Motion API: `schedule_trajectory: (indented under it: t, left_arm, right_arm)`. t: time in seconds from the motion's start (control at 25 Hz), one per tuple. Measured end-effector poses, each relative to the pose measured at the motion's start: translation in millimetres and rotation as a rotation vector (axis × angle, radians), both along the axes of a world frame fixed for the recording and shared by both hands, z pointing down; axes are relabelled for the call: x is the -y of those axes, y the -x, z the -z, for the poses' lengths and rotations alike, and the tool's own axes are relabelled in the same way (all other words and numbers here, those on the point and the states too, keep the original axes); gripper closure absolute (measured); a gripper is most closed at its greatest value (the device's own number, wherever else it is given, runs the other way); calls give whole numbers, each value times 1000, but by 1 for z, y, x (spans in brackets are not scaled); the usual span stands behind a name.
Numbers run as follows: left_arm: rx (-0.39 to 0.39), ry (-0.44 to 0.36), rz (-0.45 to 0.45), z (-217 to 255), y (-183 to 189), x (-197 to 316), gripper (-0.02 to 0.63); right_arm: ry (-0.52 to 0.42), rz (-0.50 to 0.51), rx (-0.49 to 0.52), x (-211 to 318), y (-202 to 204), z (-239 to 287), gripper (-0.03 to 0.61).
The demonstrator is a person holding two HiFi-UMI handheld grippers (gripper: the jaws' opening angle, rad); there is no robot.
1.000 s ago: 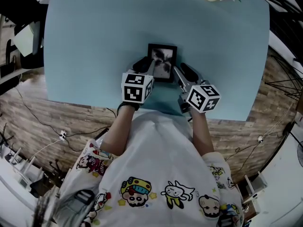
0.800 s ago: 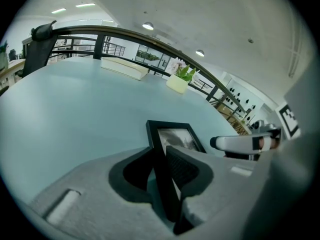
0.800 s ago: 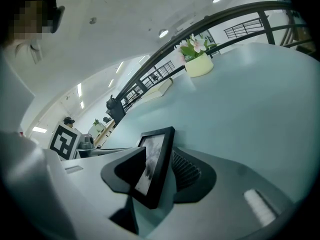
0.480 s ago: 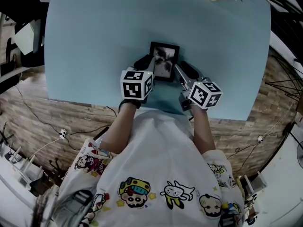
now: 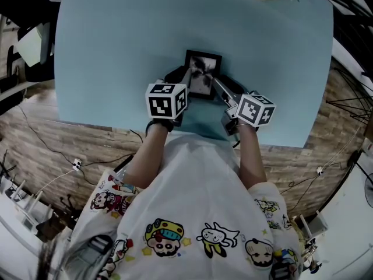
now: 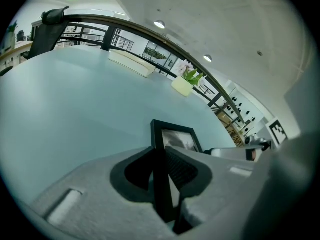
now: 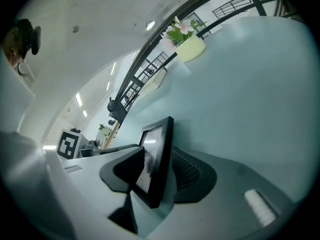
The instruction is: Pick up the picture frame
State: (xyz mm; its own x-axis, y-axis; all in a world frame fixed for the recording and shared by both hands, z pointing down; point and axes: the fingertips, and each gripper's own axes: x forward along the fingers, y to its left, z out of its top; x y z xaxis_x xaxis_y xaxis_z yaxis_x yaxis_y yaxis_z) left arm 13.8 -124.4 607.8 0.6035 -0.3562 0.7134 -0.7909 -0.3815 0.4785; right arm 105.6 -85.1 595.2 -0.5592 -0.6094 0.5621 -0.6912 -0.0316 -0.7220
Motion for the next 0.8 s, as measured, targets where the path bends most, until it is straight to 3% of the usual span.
schedule_trajectory:
  t: [0.24, 0.4, 0.8]
  left_arm:
    - [-23, 25, 9, 0, 1, -1, 543]
    - [-35, 37, 10, 0, 0, 0, 544]
    - [-76, 78, 10, 1, 0, 0, 545]
  right_arm:
    - [63, 33, 74, -2, 4, -4, 376]
    - [104, 47, 177, 1, 10, -2, 371]
    - [186, 94, 333, 4, 17, -1, 403]
